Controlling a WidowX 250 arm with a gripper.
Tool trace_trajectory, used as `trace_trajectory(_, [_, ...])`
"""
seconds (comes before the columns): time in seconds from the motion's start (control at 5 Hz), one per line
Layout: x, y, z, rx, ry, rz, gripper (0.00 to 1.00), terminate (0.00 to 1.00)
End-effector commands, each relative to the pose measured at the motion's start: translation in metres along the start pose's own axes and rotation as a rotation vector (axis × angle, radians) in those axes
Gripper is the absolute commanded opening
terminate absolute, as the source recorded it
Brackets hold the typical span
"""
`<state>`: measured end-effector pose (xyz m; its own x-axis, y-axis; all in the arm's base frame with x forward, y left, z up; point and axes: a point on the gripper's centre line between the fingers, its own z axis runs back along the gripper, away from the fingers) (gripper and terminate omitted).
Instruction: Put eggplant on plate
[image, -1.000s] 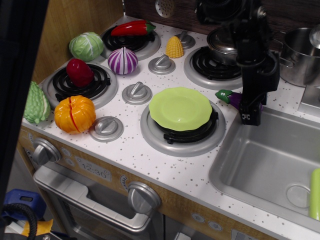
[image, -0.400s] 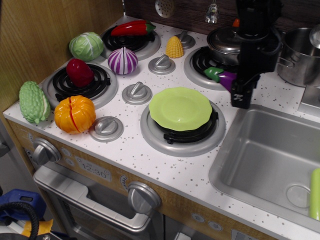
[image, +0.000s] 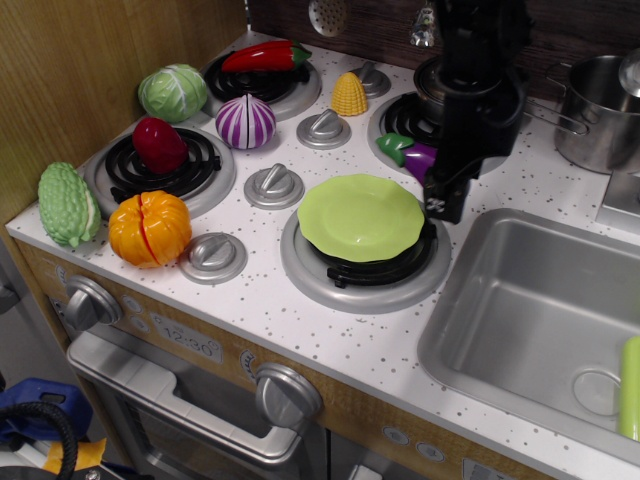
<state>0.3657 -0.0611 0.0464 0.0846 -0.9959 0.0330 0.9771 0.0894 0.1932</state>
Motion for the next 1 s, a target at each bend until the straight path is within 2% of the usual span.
trace_trajectory(0.0, [-0.034,0.001,0.024,0.097,-0.005,0.017,0.0,0.0])
trace_trajectory(0.2, [-0.055,-0.009,0.018,0.103,-0.001,0.039,0.0,0.0])
trace_trajectory(0.4, [-0.064,-0.011,0.014,0.085,-0.039,0.026,1.0,0.0])
trace_trajectory(0.6, [-0.053,-0.007,0.008,0.097,-0.035,0.035,1.0,0.0])
trace_trajectory(0.8, [-0.053,-0.007,0.008,0.097,-0.035,0.035,1.0,1.0])
